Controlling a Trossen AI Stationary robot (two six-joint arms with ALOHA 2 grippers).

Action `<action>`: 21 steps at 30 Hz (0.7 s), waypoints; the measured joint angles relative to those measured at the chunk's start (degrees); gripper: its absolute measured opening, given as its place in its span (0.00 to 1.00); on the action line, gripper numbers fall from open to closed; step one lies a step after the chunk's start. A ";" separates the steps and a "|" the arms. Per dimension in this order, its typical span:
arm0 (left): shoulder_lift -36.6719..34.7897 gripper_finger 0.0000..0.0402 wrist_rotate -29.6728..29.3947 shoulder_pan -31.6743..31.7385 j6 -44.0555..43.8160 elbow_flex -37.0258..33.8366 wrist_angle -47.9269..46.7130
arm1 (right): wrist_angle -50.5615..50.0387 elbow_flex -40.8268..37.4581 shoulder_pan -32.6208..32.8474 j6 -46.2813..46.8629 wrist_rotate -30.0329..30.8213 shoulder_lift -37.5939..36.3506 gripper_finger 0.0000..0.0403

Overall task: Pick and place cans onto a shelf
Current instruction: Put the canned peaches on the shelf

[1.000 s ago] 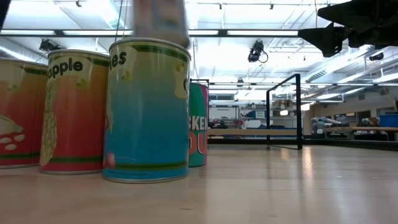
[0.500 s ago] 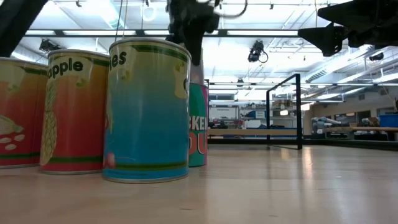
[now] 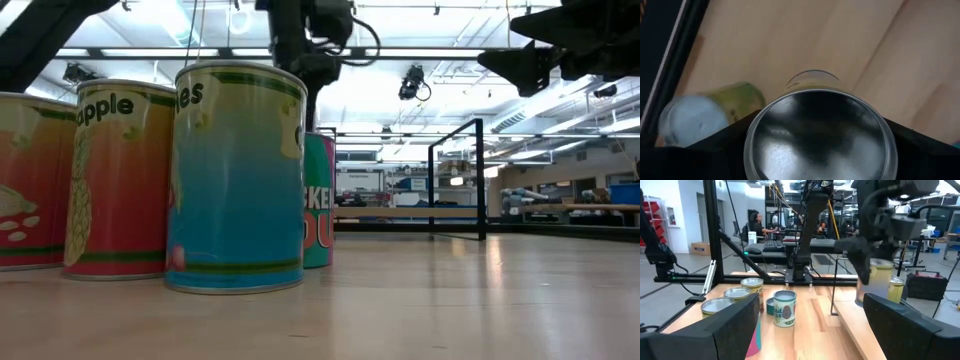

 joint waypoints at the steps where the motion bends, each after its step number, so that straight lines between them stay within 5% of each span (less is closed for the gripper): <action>1: 0.66 0.79 0.37 -0.21 0.57 0.00 -0.03 | 0.00 0.00 0.00 0.32 -0.20 0.02 0.90; 21: 3.12 0.79 -6.65 -6.39 3.00 -0.01 -3.28 | -1.26 0.00 0.07 2.36 -3.93 0.65 0.90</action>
